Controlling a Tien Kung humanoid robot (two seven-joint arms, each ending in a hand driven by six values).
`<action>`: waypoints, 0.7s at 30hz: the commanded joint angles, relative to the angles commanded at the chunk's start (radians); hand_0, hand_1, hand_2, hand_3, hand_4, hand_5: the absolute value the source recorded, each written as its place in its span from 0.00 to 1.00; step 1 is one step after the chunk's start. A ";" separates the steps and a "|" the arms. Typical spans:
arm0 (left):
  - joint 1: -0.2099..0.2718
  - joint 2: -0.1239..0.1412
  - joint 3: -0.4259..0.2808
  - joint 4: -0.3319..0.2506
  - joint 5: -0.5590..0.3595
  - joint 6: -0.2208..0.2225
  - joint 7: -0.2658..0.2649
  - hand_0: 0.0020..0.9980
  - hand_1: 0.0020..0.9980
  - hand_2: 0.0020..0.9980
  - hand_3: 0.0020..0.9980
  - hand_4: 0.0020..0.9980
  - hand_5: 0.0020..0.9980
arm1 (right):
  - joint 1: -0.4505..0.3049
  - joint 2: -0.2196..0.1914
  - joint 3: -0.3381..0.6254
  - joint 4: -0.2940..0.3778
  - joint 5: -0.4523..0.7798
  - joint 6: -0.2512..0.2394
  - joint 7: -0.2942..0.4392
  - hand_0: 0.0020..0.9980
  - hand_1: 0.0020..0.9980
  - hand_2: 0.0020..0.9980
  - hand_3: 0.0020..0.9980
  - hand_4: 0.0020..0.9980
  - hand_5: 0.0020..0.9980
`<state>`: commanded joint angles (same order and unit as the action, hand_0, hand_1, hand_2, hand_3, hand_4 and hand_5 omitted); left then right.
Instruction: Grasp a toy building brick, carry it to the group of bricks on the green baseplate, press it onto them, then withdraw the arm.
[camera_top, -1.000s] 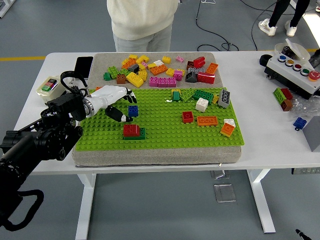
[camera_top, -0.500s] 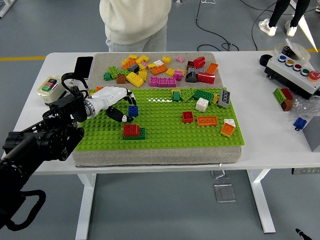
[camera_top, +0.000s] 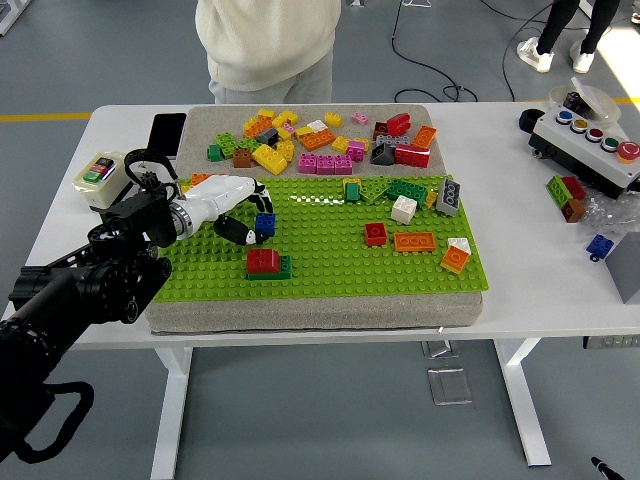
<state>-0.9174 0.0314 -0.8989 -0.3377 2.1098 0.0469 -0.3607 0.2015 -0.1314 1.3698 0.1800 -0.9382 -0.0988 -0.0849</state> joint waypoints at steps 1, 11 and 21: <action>0.001 0.000 0.001 0.001 0.000 0.001 -0.001 0.72 0.69 0.62 0.58 0.77 0.22 | 0.000 0.000 0.000 0.000 0.000 0.000 0.000 0.76 0.68 0.73 0.67 0.93 0.50; 0.005 0.002 0.009 0.005 0.001 0.006 -0.009 0.65 0.63 0.60 0.56 0.53 0.05 | -0.001 0.001 -0.003 0.000 -0.002 -0.001 -0.001 0.76 0.68 0.73 0.67 0.93 0.50; 0.009 0.007 0.004 -0.009 -0.006 0.015 -0.017 0.64 0.63 0.59 0.56 0.51 0.04 | -0.002 0.002 -0.002 0.000 -0.002 -0.001 -0.001 0.76 0.68 0.73 0.67 0.93 0.50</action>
<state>-0.9081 0.0381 -0.8954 -0.3470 2.1042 0.0623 -0.3779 0.1996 -0.1295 1.3675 0.1800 -0.9400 -0.0997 -0.0855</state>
